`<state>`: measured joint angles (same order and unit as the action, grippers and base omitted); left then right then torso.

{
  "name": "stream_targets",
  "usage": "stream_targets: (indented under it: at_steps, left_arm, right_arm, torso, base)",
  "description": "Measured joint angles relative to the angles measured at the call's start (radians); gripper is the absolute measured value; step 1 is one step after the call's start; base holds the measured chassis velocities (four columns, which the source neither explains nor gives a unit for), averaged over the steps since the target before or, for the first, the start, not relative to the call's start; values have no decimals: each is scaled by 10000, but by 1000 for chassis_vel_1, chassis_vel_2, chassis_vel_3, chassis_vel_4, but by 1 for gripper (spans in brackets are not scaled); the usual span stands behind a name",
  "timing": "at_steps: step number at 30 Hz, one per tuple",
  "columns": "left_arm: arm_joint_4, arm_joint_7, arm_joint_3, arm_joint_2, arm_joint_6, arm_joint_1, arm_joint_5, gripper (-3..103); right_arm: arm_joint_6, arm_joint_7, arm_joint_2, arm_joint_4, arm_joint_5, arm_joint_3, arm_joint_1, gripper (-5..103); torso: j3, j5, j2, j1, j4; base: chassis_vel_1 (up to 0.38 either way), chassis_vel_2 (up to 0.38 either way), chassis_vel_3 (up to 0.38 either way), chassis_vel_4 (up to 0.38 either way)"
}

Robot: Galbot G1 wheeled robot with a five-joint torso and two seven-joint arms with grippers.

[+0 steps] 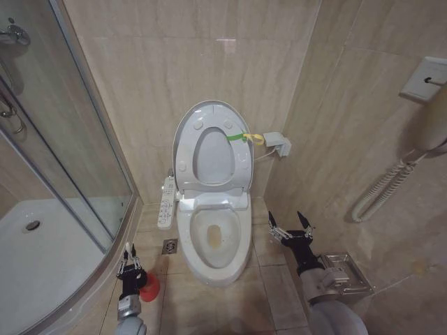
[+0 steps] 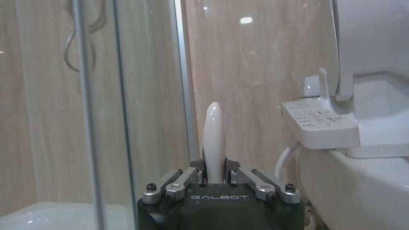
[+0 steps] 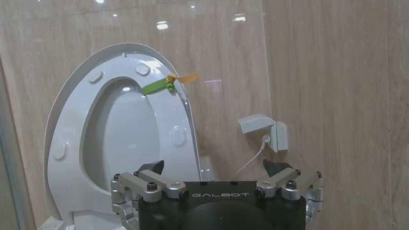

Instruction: Open the toilet lid, clean the toilet bowl with a toilet brush, close the toilet lid, and flush.

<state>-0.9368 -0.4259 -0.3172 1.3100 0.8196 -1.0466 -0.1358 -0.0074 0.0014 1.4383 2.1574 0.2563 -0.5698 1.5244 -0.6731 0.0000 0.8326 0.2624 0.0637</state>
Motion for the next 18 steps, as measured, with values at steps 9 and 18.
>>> stream_targets:
  at_steps: [9,18]
  left_arm:
    - [1028,362,256,229,-2,731,-98,19]
    - [1335,625,387,276,-11,746,-172,19]
  right_arm:
    - [0,0,-1,0,0,1,0,100]
    - [0,0,0,0,0,0,0,100]
  torso:
    - [0,0,0,0,-1]
    - [1,0,0,0,-1]
  base:
    - [0,0,0,0]
    - [0,0,0,0]
